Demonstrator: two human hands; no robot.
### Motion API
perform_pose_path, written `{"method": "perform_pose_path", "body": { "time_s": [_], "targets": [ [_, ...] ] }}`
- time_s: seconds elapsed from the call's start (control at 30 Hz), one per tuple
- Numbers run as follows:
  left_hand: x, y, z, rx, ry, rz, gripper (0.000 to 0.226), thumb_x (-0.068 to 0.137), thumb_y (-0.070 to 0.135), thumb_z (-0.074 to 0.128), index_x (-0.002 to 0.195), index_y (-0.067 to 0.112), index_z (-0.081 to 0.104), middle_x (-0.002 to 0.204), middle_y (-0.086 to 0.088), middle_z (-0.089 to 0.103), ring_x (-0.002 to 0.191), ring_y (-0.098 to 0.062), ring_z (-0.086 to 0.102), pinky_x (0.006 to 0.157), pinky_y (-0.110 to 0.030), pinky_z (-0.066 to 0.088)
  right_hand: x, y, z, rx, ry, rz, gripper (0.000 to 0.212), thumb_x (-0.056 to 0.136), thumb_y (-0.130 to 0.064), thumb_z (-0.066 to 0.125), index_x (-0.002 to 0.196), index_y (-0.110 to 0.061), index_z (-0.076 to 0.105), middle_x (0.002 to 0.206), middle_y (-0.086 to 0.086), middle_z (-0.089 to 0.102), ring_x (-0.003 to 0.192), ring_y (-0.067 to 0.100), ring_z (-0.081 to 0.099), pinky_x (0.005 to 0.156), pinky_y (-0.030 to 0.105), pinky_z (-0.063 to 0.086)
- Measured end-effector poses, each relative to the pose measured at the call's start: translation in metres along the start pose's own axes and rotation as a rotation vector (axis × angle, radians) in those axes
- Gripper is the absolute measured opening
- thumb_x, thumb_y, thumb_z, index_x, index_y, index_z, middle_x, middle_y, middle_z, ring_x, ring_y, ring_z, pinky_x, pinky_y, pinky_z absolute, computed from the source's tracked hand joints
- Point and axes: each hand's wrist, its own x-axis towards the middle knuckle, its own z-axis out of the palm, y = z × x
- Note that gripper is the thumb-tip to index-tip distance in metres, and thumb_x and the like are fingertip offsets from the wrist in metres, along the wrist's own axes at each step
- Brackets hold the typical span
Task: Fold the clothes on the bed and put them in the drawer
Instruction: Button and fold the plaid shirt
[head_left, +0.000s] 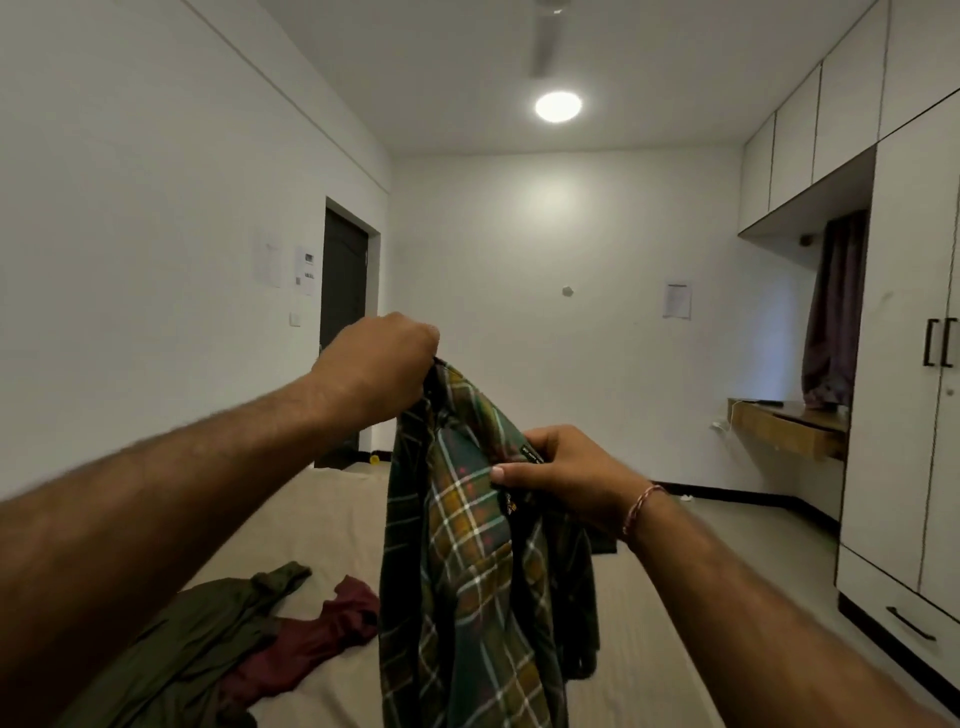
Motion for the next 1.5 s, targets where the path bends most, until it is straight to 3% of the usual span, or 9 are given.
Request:
{"method": "perform_pose_path", "body": {
  "time_s": [0.13, 0.43, 0.67, 0.83, 0.97, 1.07, 1.2, 1.37, 1.5],
  "targets": [
    [0.007, 0.011, 0.003, -0.438, -0.028, -0.156, 0.017, 0.108, 0.023, 0.049, 0.106, 0.016, 0.064, 0.097, -0.001, 0.064, 0.087, -0.018, 0.061, 0.08, -0.035, 0.054, 0.003, 0.002, -0.019, -0.611, 0.491, -0.085, 0.042, 0.071, -0.067, 0.081, 0.076, -0.025, 0.078, 0.068, -0.007, 0.072, 0.066, 0.01, 0.069, 0.06, 0.033, 0.056],
    [0.023, -0.002, -0.056, -0.751, -0.459, 0.146, 0.012, 0.091, 0.03, 0.075, 0.094, 0.018, 0.077, 0.085, 0.001, 0.076, 0.082, -0.015, 0.075, 0.071, -0.025, 0.06, -0.013, 0.003, -0.101, -1.369, 0.757, 0.066, 0.01, 0.091, -0.018, 0.062, 0.091, -0.027, 0.067, 0.088, -0.003, 0.067, 0.078, 0.026, 0.068, 0.056, 0.029, 0.039],
    [0.06, -0.032, -0.064, -0.153, -0.165, -0.106, 0.028, 0.101, 0.041, 0.062, 0.082, 0.022, 0.072, 0.078, 0.001, 0.067, 0.077, -0.015, 0.064, 0.064, -0.03, 0.049, -0.025, -0.009, -0.151, -0.6, 0.734, 0.121, 0.014, 0.089, -0.013, 0.07, 0.079, -0.02, 0.074, 0.074, 0.003, 0.07, 0.072, 0.022, 0.066, 0.06, 0.027, 0.049],
    [0.056, -0.041, -0.052, -0.773, -0.033, -0.412, 0.03, 0.101, 0.032, 0.066, 0.089, 0.005, 0.074, 0.087, -0.019, 0.071, 0.083, -0.036, 0.071, 0.077, -0.049, 0.063, -0.044, -0.035, -0.173, 0.112, 0.601, -0.114, 0.014, 0.084, -0.006, 0.08, 0.095, 0.001, 0.076, 0.083, 0.018, 0.074, 0.077, 0.033, 0.071, 0.064, 0.034, 0.061],
    [0.035, -0.049, -0.06, -1.126, -0.033, -0.304, 0.035, 0.081, 0.037, 0.084, 0.096, 0.005, 0.077, 0.091, -0.019, 0.071, 0.084, -0.031, 0.07, 0.071, -0.04, 0.059, -0.061, -0.045, -0.187, 0.464, 0.639, -0.15, 0.028, 0.088, -0.015, 0.077, 0.108, 0.004, 0.073, 0.097, 0.023, 0.075, 0.082, 0.034, 0.073, 0.073, 0.041, 0.065],
    [0.015, -0.075, -0.062, -1.246, -0.16, -0.155, 0.057, 0.061, 0.049, 0.093, 0.102, 0.012, 0.077, 0.091, -0.015, 0.072, 0.078, -0.029, 0.07, 0.066, -0.034, 0.059, -0.068, -0.038, -0.183, 0.238, 0.693, -0.073, 0.032, 0.084, -0.017, 0.083, 0.105, 0.006, 0.074, 0.09, 0.019, 0.078, 0.081, 0.031, 0.076, 0.074, 0.04, 0.065],
    [0.011, -0.067, -0.024, -1.027, -0.146, -0.264, 0.012, 0.089, 0.027, 0.077, 0.096, 0.017, 0.079, 0.09, -0.006, 0.077, 0.094, -0.032, 0.073, 0.078, -0.039, 0.058, -0.067, -0.014, -0.16, -0.069, 0.859, -0.032, 0.025, 0.078, -0.024, 0.09, 0.083, -0.009, 0.071, 0.074, 0.006, 0.07, 0.079, 0.026, 0.071, 0.09, 0.043, 0.059],
    [-0.028, -0.042, 0.037, -1.462, -0.163, -0.344, 0.029, 0.081, 0.037, 0.084, 0.099, 0.015, 0.079, 0.099, -0.014, 0.076, 0.091, -0.028, 0.074, 0.078, -0.037, 0.06, -0.086, 0.05, -0.131, 0.035, 0.828, -0.021, 0.006, 0.089, -0.017, 0.08, 0.092, -0.013, 0.077, 0.086, 0.008, 0.079, 0.087, 0.029, 0.076, 0.083, 0.043, 0.062],
    [-0.106, 0.009, 0.164, -1.359, -0.249, -0.681, 0.034, 0.077, 0.033, 0.089, 0.099, 0.011, 0.078, 0.095, -0.013, 0.078, 0.095, -0.032, 0.075, 0.086, -0.038, 0.06, -0.112, 0.161, -0.079, -0.188, 0.965, 0.356, 0.032, 0.076, -0.035, 0.091, 0.088, -0.017, 0.067, 0.088, 0.006, 0.074, 0.088, 0.03, 0.069, 0.086, 0.044, 0.058]
  ]
}}
